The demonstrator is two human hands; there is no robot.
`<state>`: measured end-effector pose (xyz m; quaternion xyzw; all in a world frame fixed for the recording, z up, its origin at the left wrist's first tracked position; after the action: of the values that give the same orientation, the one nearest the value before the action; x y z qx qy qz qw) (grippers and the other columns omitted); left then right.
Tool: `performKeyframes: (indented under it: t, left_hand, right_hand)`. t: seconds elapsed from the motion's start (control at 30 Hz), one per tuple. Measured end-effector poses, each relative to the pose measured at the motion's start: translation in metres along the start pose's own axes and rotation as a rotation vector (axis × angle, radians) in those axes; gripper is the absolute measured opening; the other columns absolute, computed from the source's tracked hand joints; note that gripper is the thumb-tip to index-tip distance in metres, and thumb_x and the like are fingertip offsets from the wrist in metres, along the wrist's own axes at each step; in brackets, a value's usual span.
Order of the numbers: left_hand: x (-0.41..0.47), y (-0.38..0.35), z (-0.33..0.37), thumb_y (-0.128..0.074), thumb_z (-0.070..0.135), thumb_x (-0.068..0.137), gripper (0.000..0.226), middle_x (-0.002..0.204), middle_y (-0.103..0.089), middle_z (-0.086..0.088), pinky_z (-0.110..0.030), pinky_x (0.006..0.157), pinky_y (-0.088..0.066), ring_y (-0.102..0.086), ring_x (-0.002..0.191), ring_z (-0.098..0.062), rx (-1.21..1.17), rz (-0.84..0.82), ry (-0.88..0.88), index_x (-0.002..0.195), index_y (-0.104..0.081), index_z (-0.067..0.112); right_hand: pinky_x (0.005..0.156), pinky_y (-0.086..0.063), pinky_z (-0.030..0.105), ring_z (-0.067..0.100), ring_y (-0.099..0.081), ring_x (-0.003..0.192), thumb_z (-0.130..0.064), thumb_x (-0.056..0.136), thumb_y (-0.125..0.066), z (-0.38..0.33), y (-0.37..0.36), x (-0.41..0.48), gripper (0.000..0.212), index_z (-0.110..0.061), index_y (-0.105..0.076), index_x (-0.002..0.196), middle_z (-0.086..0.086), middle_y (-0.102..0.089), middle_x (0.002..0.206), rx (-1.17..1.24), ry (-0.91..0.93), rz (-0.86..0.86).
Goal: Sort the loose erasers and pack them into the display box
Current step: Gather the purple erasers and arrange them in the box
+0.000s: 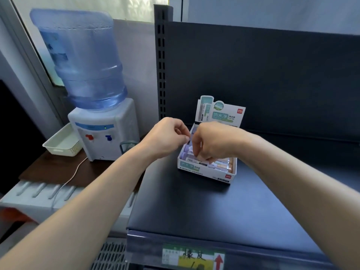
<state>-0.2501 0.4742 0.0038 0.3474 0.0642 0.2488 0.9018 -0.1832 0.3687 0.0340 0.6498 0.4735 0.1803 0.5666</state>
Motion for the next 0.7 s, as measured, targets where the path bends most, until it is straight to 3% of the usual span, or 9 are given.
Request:
performKeyframes:
  t: [0.2, 0.37, 0.47, 0.6, 0.7]
  left_hand:
    - [-0.001, -0.006, -0.007, -0.069, 0.008, 0.08, 0.015, 0.066, -0.061, 0.002, -0.026, 0.064, -0.045, -0.052, 0.06, -0.011, -0.01, -0.105, 0.07, 0.071, -0.064, 0.019]
    - [-0.003, -0.003, -0.005, -0.062, 0.006, 0.084, 0.012, 0.069, -0.063, -0.004, -0.026, 0.063, -0.047, -0.052, 0.059, -0.013, -0.026, -0.126, 0.103, 0.077, -0.069, 0.012]
    - [-0.005, -0.002, -0.004, -0.064, 0.005, 0.083, 0.012, 0.073, -0.064, -0.007, -0.022, 0.059, -0.047, -0.054, 0.063, -0.014, -0.008, -0.142, 0.12, 0.076, -0.069, 0.014]
    - [-0.005, -0.004, -0.002, -0.062, 0.006, 0.083, 0.015, 0.069, -0.063, -0.004, -0.021, 0.058, -0.047, -0.052, 0.06, -0.012, 0.02, -0.138, 0.119, 0.072, -0.067, 0.015]
    - [-0.005, -0.006, 0.0, -0.066, 0.007, 0.08, 0.011, 0.066, -0.062, -0.002, -0.023, 0.061, -0.047, -0.052, 0.06, -0.013, 0.061, -0.159, 0.14, 0.072, -0.068, 0.015]
  right_hand:
    - [0.071, -0.058, 0.03, 0.019, -0.069, 0.073, -0.008, 0.082, -0.07, -0.002, 0.002, -0.001, 0.009, -0.006, -0.07, 0.091, 0.009, -0.072, 0.082, -0.045, 0.001, -0.03]
    - [0.063, -0.047, 0.031, 0.027, -0.062, 0.082, -0.004, 0.083, -0.065, -0.005, -0.004, 0.003, 0.009, -0.01, -0.058, 0.082, 0.01, -0.065, 0.09, -0.202, 0.067, 0.11]
    - [0.069, -0.056, 0.035, 0.026, -0.068, 0.081, -0.002, 0.084, -0.063, -0.001, -0.003, 0.004, 0.007, -0.008, -0.067, 0.086, 0.013, -0.07, 0.092, -0.147, 0.067, 0.075]
    - [0.071, -0.061, 0.031, 0.022, -0.072, 0.072, 0.005, 0.083, -0.063, 0.005, -0.002, 0.004, 0.021, -0.012, -0.063, 0.07, 0.008, -0.068, 0.074, -0.018, 0.037, 0.026]
    - [0.076, -0.061, 0.038, 0.025, -0.074, 0.078, 0.006, 0.081, -0.064, 0.012, -0.001, 0.005, 0.01, -0.001, -0.071, 0.083, 0.014, -0.074, 0.085, 0.023, 0.017, 0.056]
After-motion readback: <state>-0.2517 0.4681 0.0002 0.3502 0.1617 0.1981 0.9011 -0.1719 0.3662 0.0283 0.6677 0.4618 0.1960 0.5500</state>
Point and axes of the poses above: each hand's wrist, its own x-axis towards the middle knuckle, its own y-axis out of the back of the hand, z = x × y, the point moved 2 cm from there along x, towards the middle knuckle
